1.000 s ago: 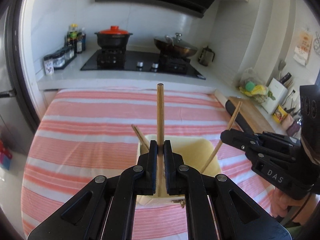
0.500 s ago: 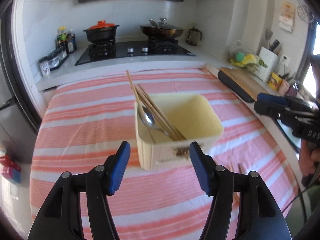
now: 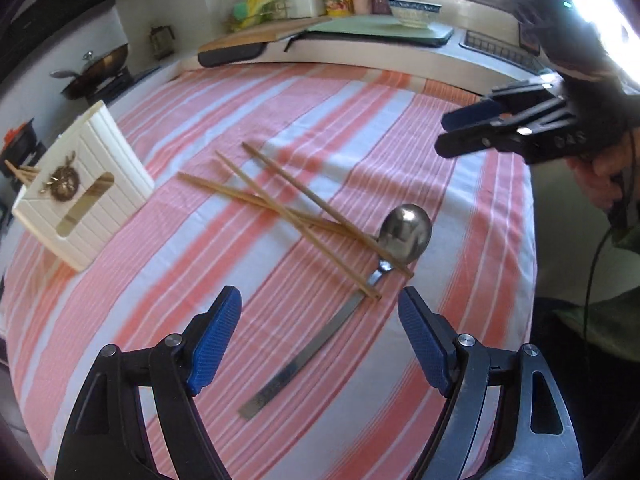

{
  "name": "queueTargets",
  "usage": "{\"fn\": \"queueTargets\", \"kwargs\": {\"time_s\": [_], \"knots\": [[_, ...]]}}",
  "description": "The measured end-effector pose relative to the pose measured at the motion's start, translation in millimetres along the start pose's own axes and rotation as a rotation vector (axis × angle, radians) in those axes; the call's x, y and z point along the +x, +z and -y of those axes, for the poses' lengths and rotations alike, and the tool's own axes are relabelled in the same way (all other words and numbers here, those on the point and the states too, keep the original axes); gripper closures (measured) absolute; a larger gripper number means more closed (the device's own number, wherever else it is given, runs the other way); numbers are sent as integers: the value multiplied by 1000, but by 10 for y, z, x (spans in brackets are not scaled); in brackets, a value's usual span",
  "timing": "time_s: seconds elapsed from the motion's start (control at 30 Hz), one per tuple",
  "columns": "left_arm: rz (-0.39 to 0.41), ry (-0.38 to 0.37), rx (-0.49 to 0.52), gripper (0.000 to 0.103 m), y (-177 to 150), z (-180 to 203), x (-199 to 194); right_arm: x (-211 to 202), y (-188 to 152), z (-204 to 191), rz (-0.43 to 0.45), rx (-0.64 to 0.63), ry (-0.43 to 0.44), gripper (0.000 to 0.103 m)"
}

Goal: Organize utensils
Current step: 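Grasp the steel spoon with the right gripper and lift it, then lay the spoon flat on the cloth and open the right gripper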

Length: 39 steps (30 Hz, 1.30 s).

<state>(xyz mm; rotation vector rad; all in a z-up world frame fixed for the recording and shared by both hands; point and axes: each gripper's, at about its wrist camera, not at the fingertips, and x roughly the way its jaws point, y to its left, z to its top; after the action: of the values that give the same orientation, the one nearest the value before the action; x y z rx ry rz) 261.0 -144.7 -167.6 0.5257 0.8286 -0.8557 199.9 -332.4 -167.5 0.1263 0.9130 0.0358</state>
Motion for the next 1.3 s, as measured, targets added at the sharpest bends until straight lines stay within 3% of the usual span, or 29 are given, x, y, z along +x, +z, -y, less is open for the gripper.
{"fn": "queueTargets", "kwargs": {"time_s": [0.17, 0.23, 0.33, 0.43, 0.5, 0.67, 0.83, 0.97, 1.07, 1.13, 1.17, 1.23, 1.3], "knots": [[-4, -53, -113, 20, 5, -168, 76, 88, -165, -235, -57, 55, 242, 55], [-31, -37, -94, 20, -32, -171, 125, 232, -161, -288, -81, 67, 254, 65], [-65, -25, -71, 20, -107, -151, 145, 494, -119, -242, -117, 114, 260, 92], [-74, -40, -54, 20, -187, -114, 83, 546, -115, -230, -147, 125, 294, 100], [-85, -61, -27, 20, -245, -51, 36, 469, -162, -282, -170, 84, 294, 100], [-118, -109, 79, 19, -375, 233, 8, 401, -326, -347, -234, 140, 356, 99], [-84, -58, 50, 19, -462, 223, -100, 413, -269, -771, -228, 51, 394, 99], [-88, 56, -56, 18, -529, -92, -99, 540, 138, -1146, -168, -38, 395, 99], [-75, 168, -224, 20, -529, -509, -112, 705, 690, -1328, -64, -61, 405, 95], [-51, 168, -351, 20, -586, -785, -175, 763, 988, -1320, -17, -47, 351, 87], [-39, 171, -404, 20, -630, -893, -216, 744, 1078, -1273, 7, -33, 330, 77], [-12, 169, -477, 20, -728, -1038, -291, 660, 1121, -1121, 47, -1, 309, 69], [3, 159, -519, 20, -817, -1113, -322, 638, 1031, -929, 35, 17, 255, 66]]}}
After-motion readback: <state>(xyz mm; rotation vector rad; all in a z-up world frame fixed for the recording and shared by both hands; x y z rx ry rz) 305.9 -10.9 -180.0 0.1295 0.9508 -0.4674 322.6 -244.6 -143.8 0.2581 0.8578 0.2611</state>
